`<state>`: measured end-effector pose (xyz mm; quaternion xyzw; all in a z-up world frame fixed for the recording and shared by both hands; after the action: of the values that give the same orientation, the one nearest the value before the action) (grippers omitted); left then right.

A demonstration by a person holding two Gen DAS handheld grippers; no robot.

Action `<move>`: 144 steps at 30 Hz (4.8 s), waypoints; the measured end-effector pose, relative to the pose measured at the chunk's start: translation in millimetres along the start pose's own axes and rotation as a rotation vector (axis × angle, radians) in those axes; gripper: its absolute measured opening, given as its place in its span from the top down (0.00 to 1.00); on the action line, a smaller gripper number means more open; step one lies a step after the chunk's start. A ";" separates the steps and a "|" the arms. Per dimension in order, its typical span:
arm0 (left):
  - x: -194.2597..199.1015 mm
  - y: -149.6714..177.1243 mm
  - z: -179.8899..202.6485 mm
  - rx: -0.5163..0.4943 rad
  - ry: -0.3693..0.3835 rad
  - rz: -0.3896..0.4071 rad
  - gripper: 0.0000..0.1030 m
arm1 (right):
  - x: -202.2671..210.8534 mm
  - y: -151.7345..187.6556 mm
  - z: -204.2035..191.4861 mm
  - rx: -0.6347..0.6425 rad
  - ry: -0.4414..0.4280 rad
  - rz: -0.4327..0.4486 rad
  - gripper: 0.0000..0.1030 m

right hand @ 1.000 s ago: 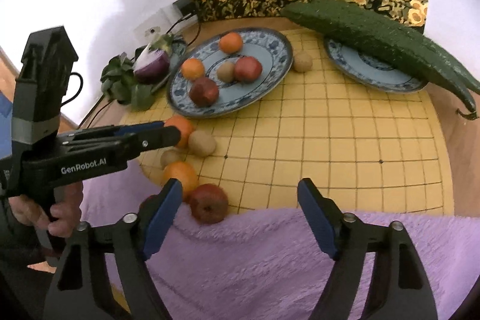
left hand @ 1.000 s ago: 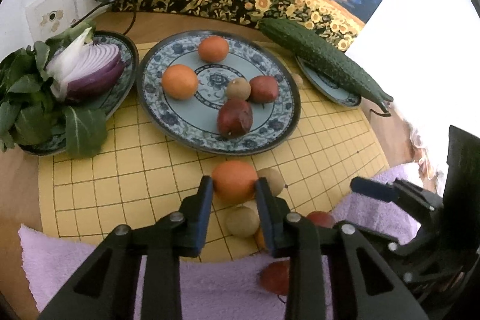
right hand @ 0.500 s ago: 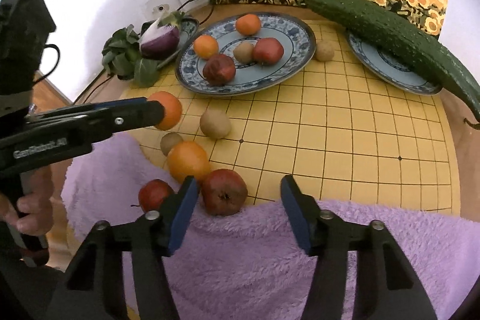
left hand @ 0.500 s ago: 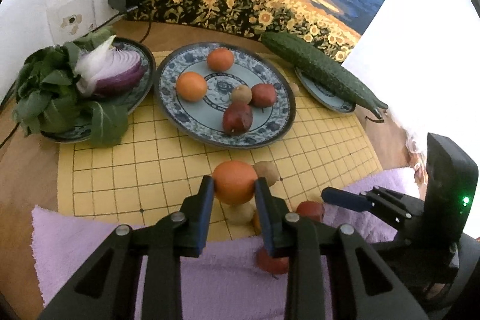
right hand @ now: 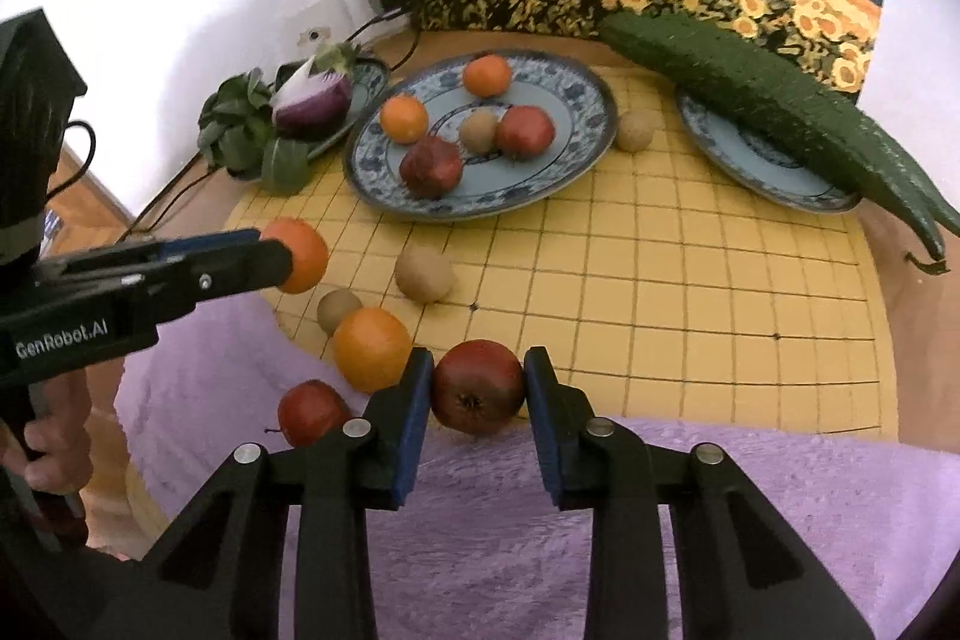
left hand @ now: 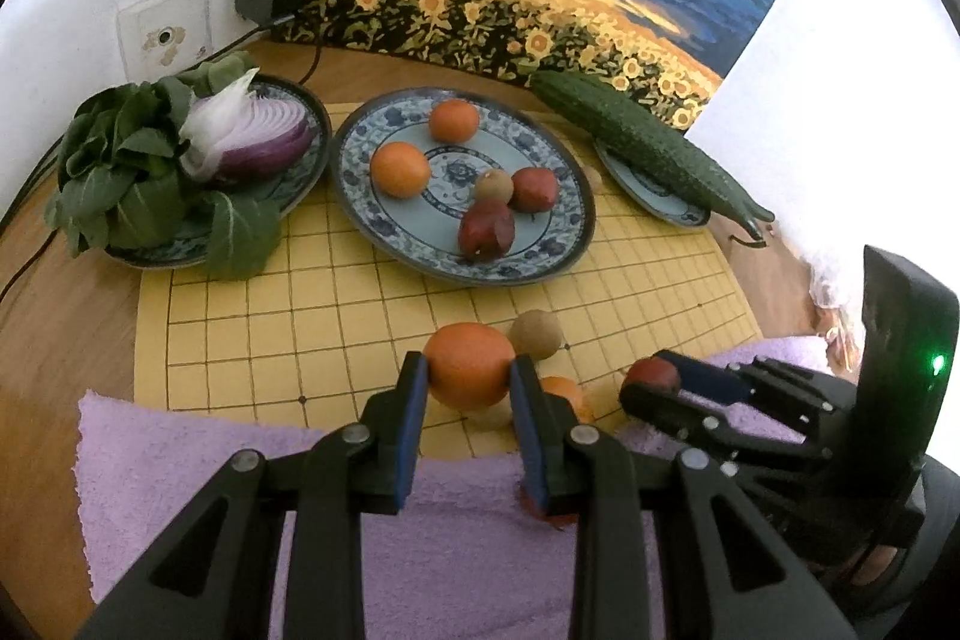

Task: Organize fruits
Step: 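Grasp an orange with the left tool while the right tool grasps a red apple, then carry the orange and red apple onto the blue-and-white plate with both tools, then open both tools on the plate and withdraw them, then move both open tools toward the remaining kiwis and orange by the towel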

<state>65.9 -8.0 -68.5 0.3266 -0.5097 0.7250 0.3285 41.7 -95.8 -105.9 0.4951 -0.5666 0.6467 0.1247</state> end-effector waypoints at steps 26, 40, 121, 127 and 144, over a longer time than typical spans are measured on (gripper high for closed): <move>3.8 -22.4 9.9 -0.024 0.015 0.027 0.72 | 18.6 -40.1 0.3 0.018 0.012 0.075 0.69; -9.4 -45.9 2.6 -0.031 0.005 0.033 0.72 | 10.5 -62.1 10.1 -0.001 0.020 0.106 0.69; -34.4 -77.8 -12.6 -0.064 -0.002 0.057 0.29 | -39.2 -81.9 14.4 -0.046 0.051 0.046 0.37; -27.2 -70.1 -7.1 -0.075 -0.010 0.056 0.24 | -31.5 -76.7 14.4 -0.055 0.052 0.055 0.34; -25.4 8.9 -12.0 -0.135 0.036 -0.020 0.54 | -3.8 -2.7 22.4 -0.151 0.087 0.008 0.34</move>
<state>71.6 -2.5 -96.8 0.2958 -0.5482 0.6912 0.3663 56.7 -112.5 -110.2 0.4534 -0.6098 0.6235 0.1837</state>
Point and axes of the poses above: each gripper's, at about its wrist camera, not at the fingertips, and x roughly against the way its jaws point, z to its right, y to its underside, the point moved 8 cm from there along -x, roughly the way its jaws point, and after that the axes turned 2 degrees about z, right-handed, at the moved point
